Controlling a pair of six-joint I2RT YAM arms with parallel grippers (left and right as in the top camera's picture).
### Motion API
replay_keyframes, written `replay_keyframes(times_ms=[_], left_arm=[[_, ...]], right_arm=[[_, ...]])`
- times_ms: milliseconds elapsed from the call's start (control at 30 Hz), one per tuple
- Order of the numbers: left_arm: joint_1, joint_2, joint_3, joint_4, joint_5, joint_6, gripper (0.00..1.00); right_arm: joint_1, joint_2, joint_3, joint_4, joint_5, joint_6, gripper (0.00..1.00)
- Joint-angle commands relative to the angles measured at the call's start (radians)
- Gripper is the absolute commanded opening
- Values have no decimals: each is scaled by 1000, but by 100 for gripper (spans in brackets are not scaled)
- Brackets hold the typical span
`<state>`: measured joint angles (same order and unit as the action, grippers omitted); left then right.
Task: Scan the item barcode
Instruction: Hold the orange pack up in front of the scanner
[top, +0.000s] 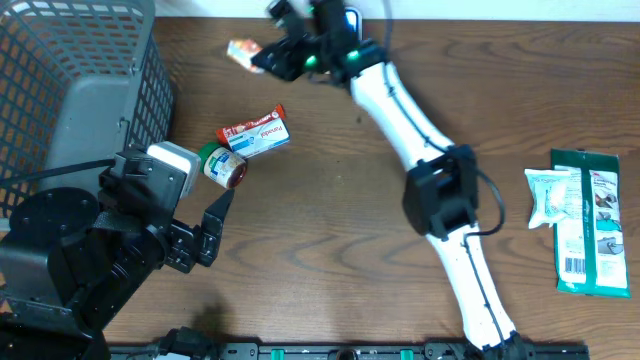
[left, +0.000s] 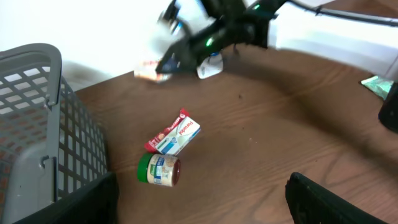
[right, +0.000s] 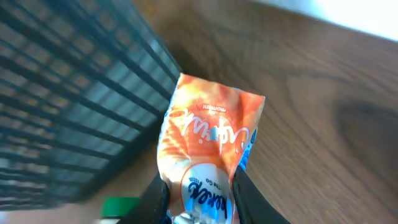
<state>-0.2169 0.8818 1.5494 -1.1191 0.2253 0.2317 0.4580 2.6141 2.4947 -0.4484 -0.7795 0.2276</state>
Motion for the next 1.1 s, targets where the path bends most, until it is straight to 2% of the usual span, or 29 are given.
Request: replay_keyframes(times_ms=[0, 300, 467, 533, 667, 767, 1067], left_arm=[[2, -1, 6, 1, -10, -5, 86], [2, -1, 6, 1, -10, -5, 86], [2, -1, 6, 1, -10, -5, 86], [2, -1, 6, 1, -10, -5, 86], [2, -1, 6, 1, -10, -5, 86], [2, -1, 6, 1, -10, -5, 86], [2, -1, 6, 1, -10, -5, 86]], right_arm=[[-92, -50, 26, 78, -331, 321, 1], [-188, -50, 26, 362, -653, 682, 1], [-190, -50, 26, 381, -781, 780, 1], [-189, -50, 26, 383, -781, 868, 1], [-189, -50, 26, 385, -781, 902, 1], [-189, -50, 26, 386, -781, 894, 1], [-172, -50, 25, 386, -782, 591, 1]])
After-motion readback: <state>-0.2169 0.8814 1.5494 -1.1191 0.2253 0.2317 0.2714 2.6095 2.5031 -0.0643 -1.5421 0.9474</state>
